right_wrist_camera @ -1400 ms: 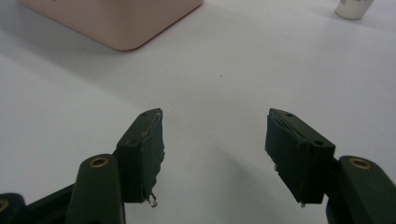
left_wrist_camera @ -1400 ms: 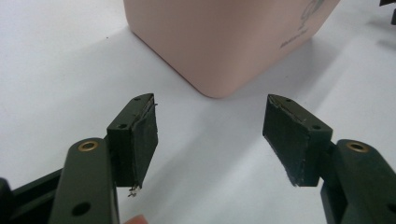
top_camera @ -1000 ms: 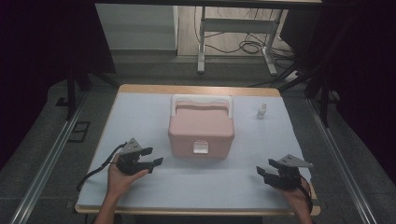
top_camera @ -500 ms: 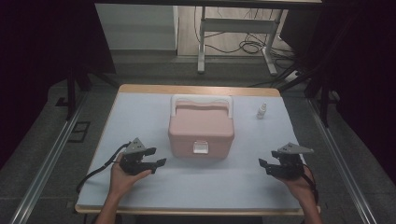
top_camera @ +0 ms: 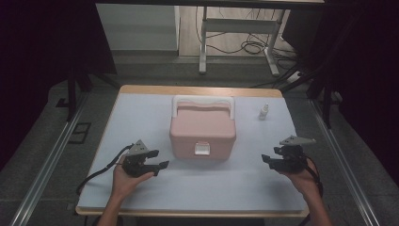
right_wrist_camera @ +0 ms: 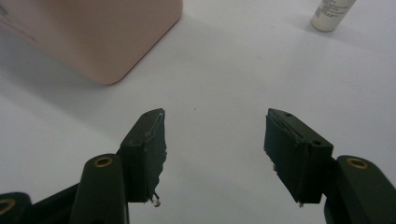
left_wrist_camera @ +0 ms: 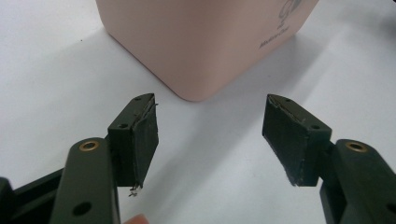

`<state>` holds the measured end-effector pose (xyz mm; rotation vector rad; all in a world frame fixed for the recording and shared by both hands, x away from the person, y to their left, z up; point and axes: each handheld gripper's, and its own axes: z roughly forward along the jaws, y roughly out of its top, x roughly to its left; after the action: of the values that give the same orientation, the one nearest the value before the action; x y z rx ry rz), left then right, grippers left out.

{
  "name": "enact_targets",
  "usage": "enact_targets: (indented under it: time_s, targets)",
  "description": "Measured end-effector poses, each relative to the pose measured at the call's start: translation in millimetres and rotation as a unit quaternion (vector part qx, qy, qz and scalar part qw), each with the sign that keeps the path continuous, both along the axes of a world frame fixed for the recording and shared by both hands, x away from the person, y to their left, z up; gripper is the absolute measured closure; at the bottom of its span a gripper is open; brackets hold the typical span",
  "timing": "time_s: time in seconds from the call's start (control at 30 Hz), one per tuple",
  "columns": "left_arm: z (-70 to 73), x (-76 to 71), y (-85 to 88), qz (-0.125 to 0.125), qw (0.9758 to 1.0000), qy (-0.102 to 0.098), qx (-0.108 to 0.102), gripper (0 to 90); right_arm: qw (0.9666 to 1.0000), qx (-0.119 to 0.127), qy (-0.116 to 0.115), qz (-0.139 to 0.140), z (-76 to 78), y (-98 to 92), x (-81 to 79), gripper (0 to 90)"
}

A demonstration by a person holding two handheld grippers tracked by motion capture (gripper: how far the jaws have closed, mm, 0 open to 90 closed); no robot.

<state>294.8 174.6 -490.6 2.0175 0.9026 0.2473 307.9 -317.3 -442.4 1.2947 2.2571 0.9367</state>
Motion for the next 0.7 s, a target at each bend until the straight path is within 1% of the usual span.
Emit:
enact_targets:
  time_s: [0.17, 0.27, 0.33, 0.4, 0.5, 0.6, 0.7]
  targets:
    - [-0.3, -0.2, -0.5, -0.001, 1.0000, -0.001, 0.000, 36.0, 0.9997, -0.011, 0.022, -0.007, 15.9, 1.2, 19.7, 39.0]
    - [-0.4, -0.4, -0.7, 0.000, 1.0000, -0.001, -0.001, 36.0, 0.9989, -0.026, 0.038, -0.012, 26.5, 3.2, 36.7, 38.9]
    - [-0.4, -0.5, -0.7, 0.000, 1.0000, 0.000, 0.001, 36.1, 0.9979, -0.030, 0.055, -0.017, 33.0, 4.4, 49.3, 38.4]
    - [-1.0, -0.4, -1.2, -0.001, 1.0000, 0.001, 0.001, 36.1, 0.9962, -0.041, 0.074, -0.020, 37.6, 6.0, 62.4, 38.0]
    - [-2.2, -0.2, -2.0, -0.002, 1.0000, 0.001, 0.005, 36.1, 0.9937, -0.053, 0.095, -0.027, 42.0, 8.3, 81.0, 37.5]
    - [-3.0, -0.1, -3.1, -0.004, 1.0000, 0.003, 0.002, 36.1, 0.9907, -0.063, 0.114, -0.038, 42.9, 9.2, 98.9, 37.3]
    - [-3.8, 0.5, -3.9, -0.004, 1.0000, 0.003, 0.001, 36.2, 0.9883, -0.069, 0.127, -0.049, 41.4, 8.6, 116.3, 37.4]
